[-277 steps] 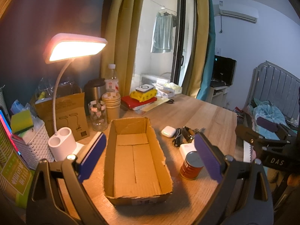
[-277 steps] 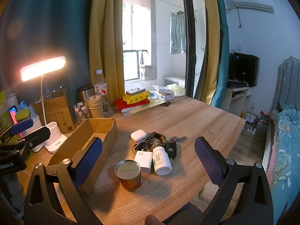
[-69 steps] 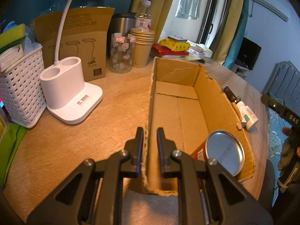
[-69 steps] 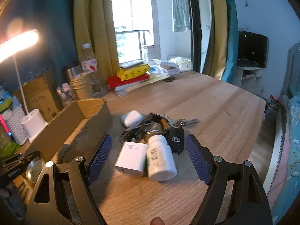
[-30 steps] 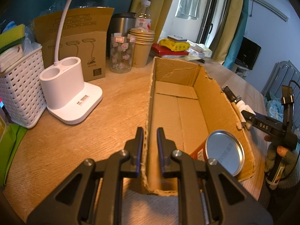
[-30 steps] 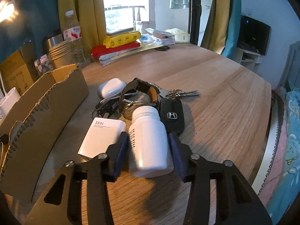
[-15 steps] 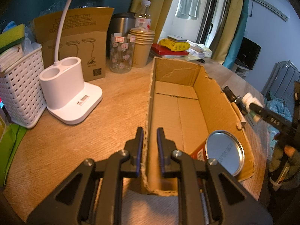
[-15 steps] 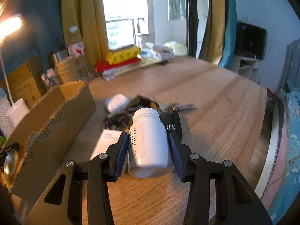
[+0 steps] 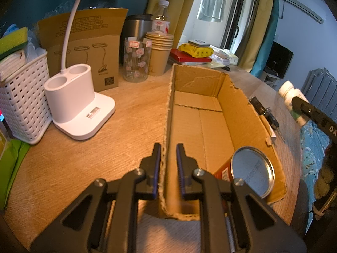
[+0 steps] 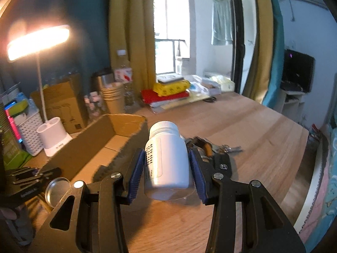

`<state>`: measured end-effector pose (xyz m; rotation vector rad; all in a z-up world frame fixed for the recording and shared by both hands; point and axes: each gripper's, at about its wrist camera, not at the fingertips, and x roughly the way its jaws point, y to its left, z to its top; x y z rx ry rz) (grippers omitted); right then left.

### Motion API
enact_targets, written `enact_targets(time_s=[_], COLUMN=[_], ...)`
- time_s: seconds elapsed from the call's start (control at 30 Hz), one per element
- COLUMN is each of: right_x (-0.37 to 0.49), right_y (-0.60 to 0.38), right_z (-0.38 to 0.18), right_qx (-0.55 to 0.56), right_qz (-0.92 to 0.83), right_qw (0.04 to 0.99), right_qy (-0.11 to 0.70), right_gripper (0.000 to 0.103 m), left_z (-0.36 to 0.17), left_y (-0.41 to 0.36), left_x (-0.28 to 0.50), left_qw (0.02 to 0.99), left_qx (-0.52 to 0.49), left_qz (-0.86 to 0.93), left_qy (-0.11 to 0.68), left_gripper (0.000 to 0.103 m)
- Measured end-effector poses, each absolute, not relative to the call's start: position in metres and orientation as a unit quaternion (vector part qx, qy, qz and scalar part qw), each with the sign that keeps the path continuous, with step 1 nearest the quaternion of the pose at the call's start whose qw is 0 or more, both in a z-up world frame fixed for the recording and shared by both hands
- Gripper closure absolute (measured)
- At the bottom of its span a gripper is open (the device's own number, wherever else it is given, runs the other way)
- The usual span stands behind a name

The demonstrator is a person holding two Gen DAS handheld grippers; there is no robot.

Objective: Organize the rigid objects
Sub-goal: 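Grasp the white pill bottle with the right gripper and lift it, then carry the pill bottle over the box and release it inside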

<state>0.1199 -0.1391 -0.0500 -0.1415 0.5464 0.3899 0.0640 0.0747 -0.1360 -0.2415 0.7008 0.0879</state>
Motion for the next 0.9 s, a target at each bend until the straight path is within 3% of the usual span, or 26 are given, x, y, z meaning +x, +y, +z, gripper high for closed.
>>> enact_targets(time_s=[0.9], right_x=[0.102], right_y=[-0.062], right_z=[-0.037], right_qx=[-0.091], right_qz=[0.275], right_qw=[0.922], right_qy=[0.256], right_gripper=[0.057], left_z=[-0.136], left_y=[0.075], left_x=[0.064], left_qw=[0.931], left_qx=[-0.119], left_qz=[0.042], left_qy=[0.343], left_gripper=[0.088])
